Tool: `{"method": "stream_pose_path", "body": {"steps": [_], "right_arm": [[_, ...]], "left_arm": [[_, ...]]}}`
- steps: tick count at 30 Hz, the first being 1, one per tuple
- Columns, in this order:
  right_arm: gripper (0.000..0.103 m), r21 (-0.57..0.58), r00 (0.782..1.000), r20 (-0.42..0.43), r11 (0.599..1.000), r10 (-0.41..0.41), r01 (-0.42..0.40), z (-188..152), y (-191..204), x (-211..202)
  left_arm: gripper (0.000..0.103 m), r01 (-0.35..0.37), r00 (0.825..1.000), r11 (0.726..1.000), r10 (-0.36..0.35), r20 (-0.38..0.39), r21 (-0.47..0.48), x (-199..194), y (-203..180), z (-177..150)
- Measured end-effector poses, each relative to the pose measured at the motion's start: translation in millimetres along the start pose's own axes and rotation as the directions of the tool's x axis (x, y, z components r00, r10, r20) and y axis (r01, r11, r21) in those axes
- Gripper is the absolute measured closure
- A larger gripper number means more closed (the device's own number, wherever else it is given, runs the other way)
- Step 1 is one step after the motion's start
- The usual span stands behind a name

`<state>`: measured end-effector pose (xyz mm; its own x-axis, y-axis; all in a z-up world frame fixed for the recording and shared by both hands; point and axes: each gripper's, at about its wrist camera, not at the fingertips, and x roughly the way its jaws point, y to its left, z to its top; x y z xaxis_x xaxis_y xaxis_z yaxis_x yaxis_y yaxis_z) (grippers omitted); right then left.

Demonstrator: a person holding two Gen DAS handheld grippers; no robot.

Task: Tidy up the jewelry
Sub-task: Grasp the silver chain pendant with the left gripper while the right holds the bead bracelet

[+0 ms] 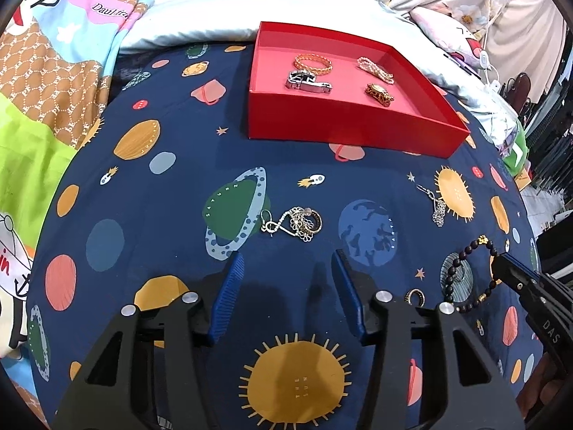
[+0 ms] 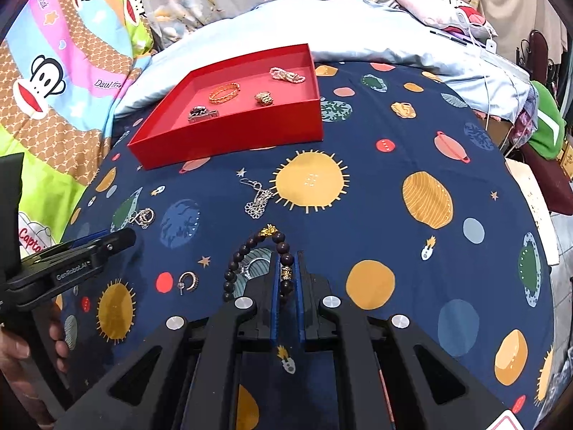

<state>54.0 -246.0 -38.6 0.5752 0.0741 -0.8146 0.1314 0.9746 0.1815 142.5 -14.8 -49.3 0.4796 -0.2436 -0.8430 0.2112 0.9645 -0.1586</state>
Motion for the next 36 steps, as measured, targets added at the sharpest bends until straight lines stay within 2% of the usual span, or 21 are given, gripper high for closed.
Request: {"method": "stream_pose_path", "body": {"steps": [6,8,11,15,20,21,23,29,31,32,36], "right_arm": [[0.096,0.009,1.000,-0.007,1.000,0.027,-0.027,0,2,1],[0.096,0.007,1.000,-0.008,1.000,0.029,-0.029,0,4,2],[0.096,0.004,0.999,-0.010,0.999,0.032,-0.032,1,6,4],[0.096,0.003,0.999,-0.013,0.999,0.036,-0.036,2,8,6],[0.096,0.002,0.999,-0.015,0.999,0.036,-0.036,2,10,8],[0.096,0.001,0.999,-0.017,0.999,0.036,-0.036,2,11,8],[0.096,0.001,0.999,-0.018,0.999,0.037,-0.037,2,12,9],[0.096,0.001,0.999,-0.016,0.999,0.039,-0.039,2,13,10],[0.096,0.004,0.999,-0.014,0.999,0.044,-0.044,3,14,10],[0.096,0.004,0.999,-0.014,0.999,0.047,-0.047,3,13,9],[0.096,0.013,0.998,-0.008,0.998,0.068,-0.067,4,13,6]], "left_arm": [[0.055,-0.043,0.999,0.999,0.043,0.001,-0.023,7,13,6],[0.058,-0.059,0.998,0.998,0.060,0.004,-0.025,11,18,9],[0.068,-0.068,0.998,0.997,0.069,0.008,-0.029,16,23,12],[0.069,-0.033,0.999,0.999,0.033,0.012,-0.030,16,21,14],[0.069,-0.038,0.999,0.999,0.039,0.022,-0.010,21,13,17],[0.072,-0.038,0.999,0.999,0.038,0.025,-0.007,21,12,18],[0.086,-0.026,0.999,1.000,0.026,0.033,0.015,23,7,18],[0.094,0.005,0.999,0.998,-0.008,0.043,0.067,20,-5,16],[0.097,0.012,0.999,0.998,-0.015,0.045,0.065,16,-5,16],[0.102,0.028,0.998,0.998,-0.030,0.048,0.057,11,-3,16],[0.102,0.045,0.997,0.998,-0.048,0.067,0.040,-7,3,17]]}}
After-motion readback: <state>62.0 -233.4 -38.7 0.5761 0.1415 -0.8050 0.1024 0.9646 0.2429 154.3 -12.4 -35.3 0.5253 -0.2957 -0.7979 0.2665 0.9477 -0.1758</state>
